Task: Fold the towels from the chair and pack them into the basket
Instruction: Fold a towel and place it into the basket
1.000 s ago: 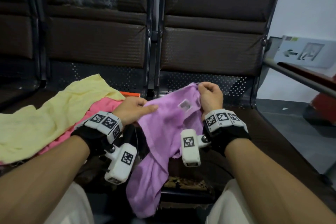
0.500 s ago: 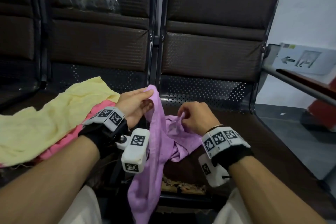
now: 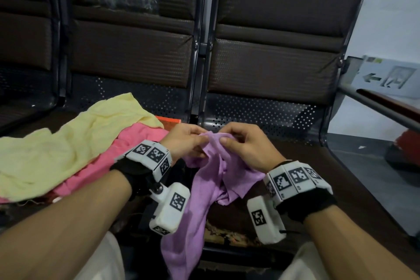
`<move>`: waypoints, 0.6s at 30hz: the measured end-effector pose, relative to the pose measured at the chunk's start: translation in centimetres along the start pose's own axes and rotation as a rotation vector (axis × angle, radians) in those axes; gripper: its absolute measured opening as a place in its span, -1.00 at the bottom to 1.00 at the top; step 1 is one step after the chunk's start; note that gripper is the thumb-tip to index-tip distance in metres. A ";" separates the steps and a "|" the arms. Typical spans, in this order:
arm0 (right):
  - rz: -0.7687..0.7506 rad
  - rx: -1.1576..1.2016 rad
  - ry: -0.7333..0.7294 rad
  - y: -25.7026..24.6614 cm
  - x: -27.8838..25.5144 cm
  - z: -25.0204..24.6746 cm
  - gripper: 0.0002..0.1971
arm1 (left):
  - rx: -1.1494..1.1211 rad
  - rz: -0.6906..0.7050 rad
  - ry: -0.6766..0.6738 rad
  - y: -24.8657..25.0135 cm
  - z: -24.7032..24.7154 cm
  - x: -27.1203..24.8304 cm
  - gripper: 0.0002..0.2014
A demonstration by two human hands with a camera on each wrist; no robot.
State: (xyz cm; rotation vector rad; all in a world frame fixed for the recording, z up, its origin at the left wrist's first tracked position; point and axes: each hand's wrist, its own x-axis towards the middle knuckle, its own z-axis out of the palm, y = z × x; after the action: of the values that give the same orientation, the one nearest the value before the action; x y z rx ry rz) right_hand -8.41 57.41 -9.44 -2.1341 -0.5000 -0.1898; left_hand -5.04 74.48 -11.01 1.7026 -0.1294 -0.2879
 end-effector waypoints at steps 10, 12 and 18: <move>0.195 -0.118 0.181 1.8 0.3 0.2 -0.91 | -0.212 0.018 -0.186 0.7 0.9 -0.7 -0.65; 0.216 -0.100 0.176 1.9 0.3 0.2 -0.91 | -0.149 0.059 -0.226 0.4 0.8 -1.0 -0.64; 0.198 0.022 0.163 1.5 0.0 -0.2 -0.79 | 0.011 0.173 -0.148 0.4 0.8 -0.9 -0.78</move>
State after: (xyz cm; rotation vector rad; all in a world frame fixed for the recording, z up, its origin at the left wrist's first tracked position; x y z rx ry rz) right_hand -7.78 56.52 -10.44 -2.1105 -0.1937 -0.2422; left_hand -6.11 73.90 -10.64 1.6683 -0.3864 -0.2842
